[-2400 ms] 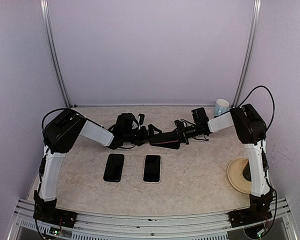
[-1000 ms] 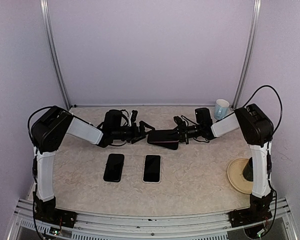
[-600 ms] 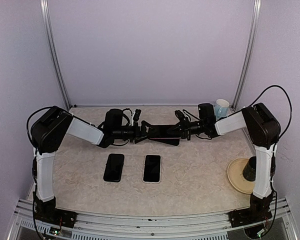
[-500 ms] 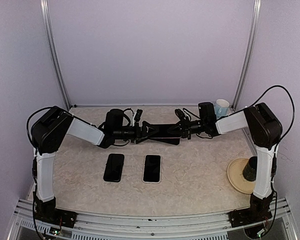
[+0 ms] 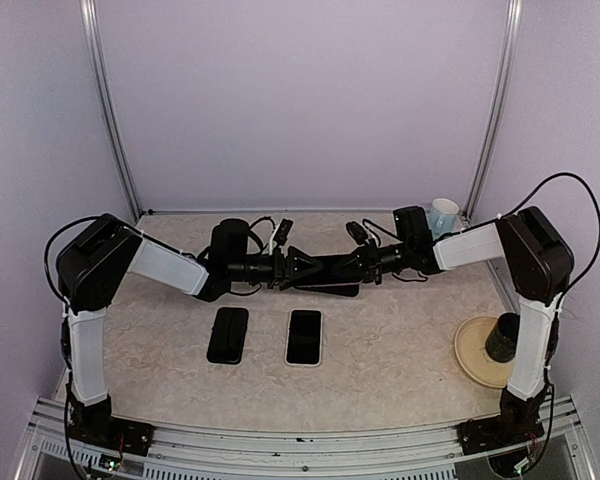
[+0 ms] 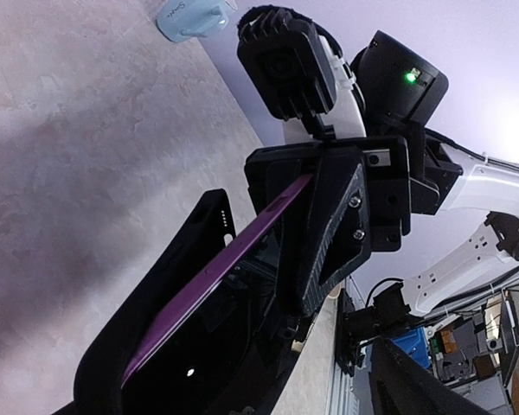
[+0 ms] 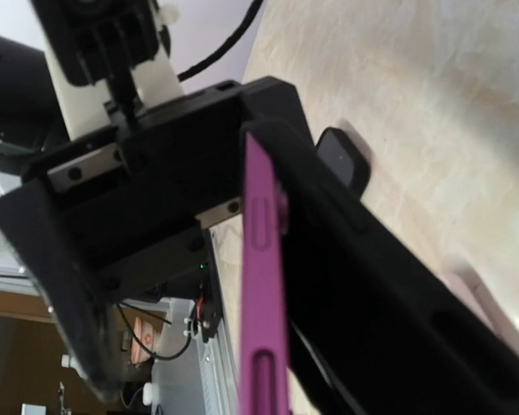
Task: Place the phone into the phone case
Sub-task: Install the phone on the phone case.
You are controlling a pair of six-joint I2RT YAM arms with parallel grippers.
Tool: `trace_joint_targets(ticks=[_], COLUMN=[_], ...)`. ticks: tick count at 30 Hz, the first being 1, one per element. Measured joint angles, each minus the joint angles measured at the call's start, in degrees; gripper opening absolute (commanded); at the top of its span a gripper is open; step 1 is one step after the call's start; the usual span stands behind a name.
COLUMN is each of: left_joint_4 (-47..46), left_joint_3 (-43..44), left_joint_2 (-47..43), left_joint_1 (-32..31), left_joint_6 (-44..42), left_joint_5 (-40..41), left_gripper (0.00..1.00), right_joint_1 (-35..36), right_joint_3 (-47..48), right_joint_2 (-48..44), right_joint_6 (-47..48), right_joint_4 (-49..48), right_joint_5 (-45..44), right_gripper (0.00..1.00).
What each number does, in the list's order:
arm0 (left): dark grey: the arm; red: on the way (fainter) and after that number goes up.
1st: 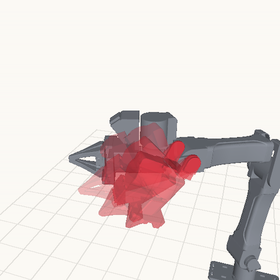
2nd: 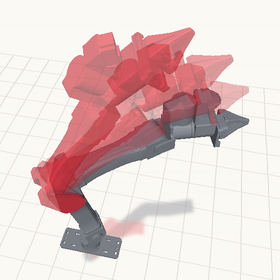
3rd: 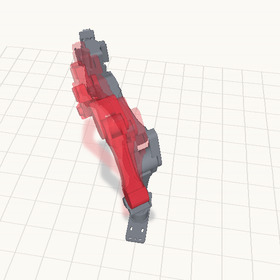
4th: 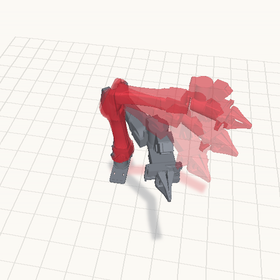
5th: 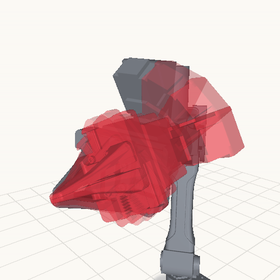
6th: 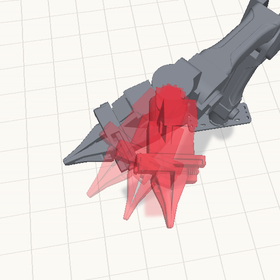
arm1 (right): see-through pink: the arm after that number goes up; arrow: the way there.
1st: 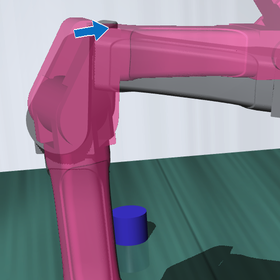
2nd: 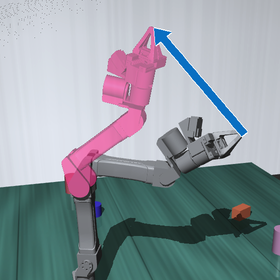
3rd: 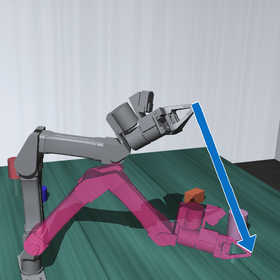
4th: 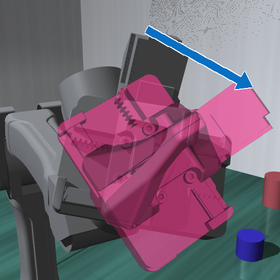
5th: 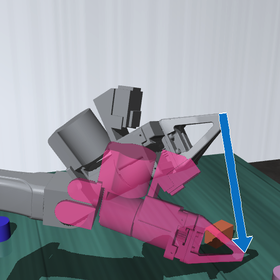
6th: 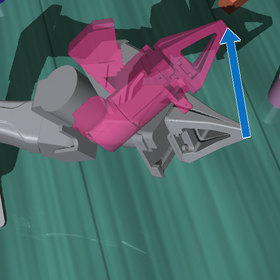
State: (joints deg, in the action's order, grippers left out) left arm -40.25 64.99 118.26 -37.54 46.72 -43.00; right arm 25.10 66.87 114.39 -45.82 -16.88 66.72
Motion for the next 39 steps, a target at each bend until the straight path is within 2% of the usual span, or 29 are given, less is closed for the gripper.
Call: trace_joint_targets(ticks=[6,17,22,39], left_joint_4=[-0.4,-3.0,-4.0,-9.6], left_joint_3=[-2.2,-4.3,-5.0,-5.7], left_joint_2=[-1.7,-2.9,-3.6,-3.6], left_joint_1=[-0.6,-1.0,-1.2,-1.1], left_joint_6=[0.8,3.4,4.7,7.6], left_joint_5=[-0.3,-0.8,-1.0,-3.7], left_gripper=[0.61,0.43,0.27,0.02], right_joint_1=[0.9,1.7,2.0,2.1], right_joint_3=[-1.6,-3.4,-4.0,-4.3], right_joint_2=[-2.3,-5.6,-7.2,-8.5], right_joint_6=[2.8,6.0,7.3,9.1], right_joint_4=[1.4,3.1,3.5,3.0], right_joint_5=[-0.3,-1.1,-1.2,0.3], right_gripper=[0.0,0.0,0.0,0.03])
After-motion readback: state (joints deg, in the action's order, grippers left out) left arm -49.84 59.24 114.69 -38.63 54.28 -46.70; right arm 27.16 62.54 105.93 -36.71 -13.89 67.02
